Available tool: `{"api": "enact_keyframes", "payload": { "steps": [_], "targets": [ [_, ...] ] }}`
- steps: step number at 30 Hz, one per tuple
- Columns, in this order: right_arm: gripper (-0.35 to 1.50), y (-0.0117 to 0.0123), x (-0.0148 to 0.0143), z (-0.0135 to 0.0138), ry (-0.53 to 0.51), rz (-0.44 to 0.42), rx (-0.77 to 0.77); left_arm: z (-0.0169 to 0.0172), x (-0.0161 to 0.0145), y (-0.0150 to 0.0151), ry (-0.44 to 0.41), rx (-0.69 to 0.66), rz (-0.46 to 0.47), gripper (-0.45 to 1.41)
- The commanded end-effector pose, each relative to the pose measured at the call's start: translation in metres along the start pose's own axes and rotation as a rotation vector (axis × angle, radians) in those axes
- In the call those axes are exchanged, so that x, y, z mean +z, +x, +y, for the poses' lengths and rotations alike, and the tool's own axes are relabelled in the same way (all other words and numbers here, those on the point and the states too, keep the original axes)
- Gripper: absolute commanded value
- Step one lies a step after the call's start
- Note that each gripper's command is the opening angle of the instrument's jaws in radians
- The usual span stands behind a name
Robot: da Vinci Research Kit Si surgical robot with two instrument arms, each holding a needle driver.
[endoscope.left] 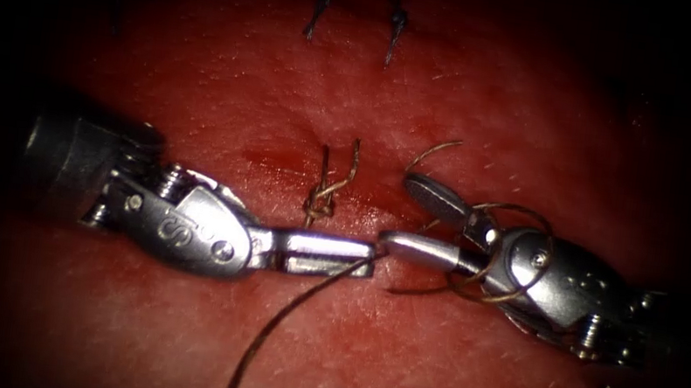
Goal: Wound Closure
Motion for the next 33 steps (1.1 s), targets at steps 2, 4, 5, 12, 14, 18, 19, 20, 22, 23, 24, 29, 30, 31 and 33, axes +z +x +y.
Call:
{"api": "enact_keyframes", "payload": {
  "steps": [2, 4, 5, 12, 14, 18, 19, 20, 22, 23, 24, 29, 30, 31, 33],
  "targets": [
    [0.24, -0.0008, 0.0001, 0.0000, -0.004, -0.006, 0.032, -0.0008, 0.0004, 0.0011, 0.000, -0.001, 0.003, -0.45],
    [0.24, -0.0010, 0.0003, -0.0001, -0.026, -0.049, 0.086, -0.0014, 0.0010, 0.0017, -0.004, -0.005, 0.009, -0.45],
    [0.32, -0.0012, 0.0005, -0.0002, -0.041, -0.097, 0.138, -0.0017, 0.0014, 0.0019, -0.007, -0.013, 0.012, -0.45],
    [0.93, -0.0028, 0.0009, 0.0004, -0.182, -0.202, 0.466, -0.0018, 0.0033, 0.0025, -0.014, -0.020, 0.015, -0.45],
    [0.93, -0.0030, 0.0006, 0.0010, -0.223, -0.200, 0.524, -0.0014, 0.0032, 0.0022, -0.014, -0.024, 0.013, -0.45],
    [0.84, -0.0031, -0.0004, 0.0018, -0.303, -0.184, 0.617, -0.0007, 0.0031, 0.0019, -0.012, -0.030, 0.009, -0.45],
    [0.81, -0.0030, -0.0005, 0.0019, -0.315, -0.178, 0.635, -0.0007, 0.0031, 0.0019, -0.012, -0.030, 0.009, -0.45],
    [0.78, -0.0030, -0.0006, 0.0020, -0.326, -0.177, 0.647, -0.0007, 0.0031, 0.0019, -0.012, -0.030, 0.009, -0.45],
    [0.74, -0.0030, -0.0006, 0.0024, -0.351, -0.171, 0.682, -0.0007, 0.0033, 0.0019, -0.013, -0.030, 0.009, -0.45],
    [0.74, -0.0030, -0.0006, 0.0026, -0.361, -0.167, 0.699, -0.0006, 0.0033, 0.0019, -0.014, -0.030, 0.010, -0.45],
    [0.74, -0.0031, -0.0006, 0.0028, -0.373, -0.162, 0.722, -0.0006, 0.0034, 0.0019, -0.014, -0.030, 0.010, -0.45],
    [0.76, -0.0038, -0.0001, 0.0033, -0.400, -0.197, 0.812, -0.0006, 0.0036, 0.0019, -0.016, -0.030, 0.011, -0.45],
    [0.76, -0.0043, 0.0003, 0.0035, -0.409, -0.198, 0.832, -0.0006, 0.0036, 0.0019, -0.017, -0.030, 0.011, -0.45],
    [0.78, -0.0048, 0.0008, 0.0037, -0.417, -0.195, 0.840, -0.0006, 0.0036, 0.0019, -0.016, -0.030, 0.011, -0.45],
    [0.81, -0.0055, 0.0015, 0.0036, -0.419, -0.201, 0.846, -0.0007, 0.0035, 0.0019, -0.016, -0.030, 0.011, -0.45]
  ]
}}
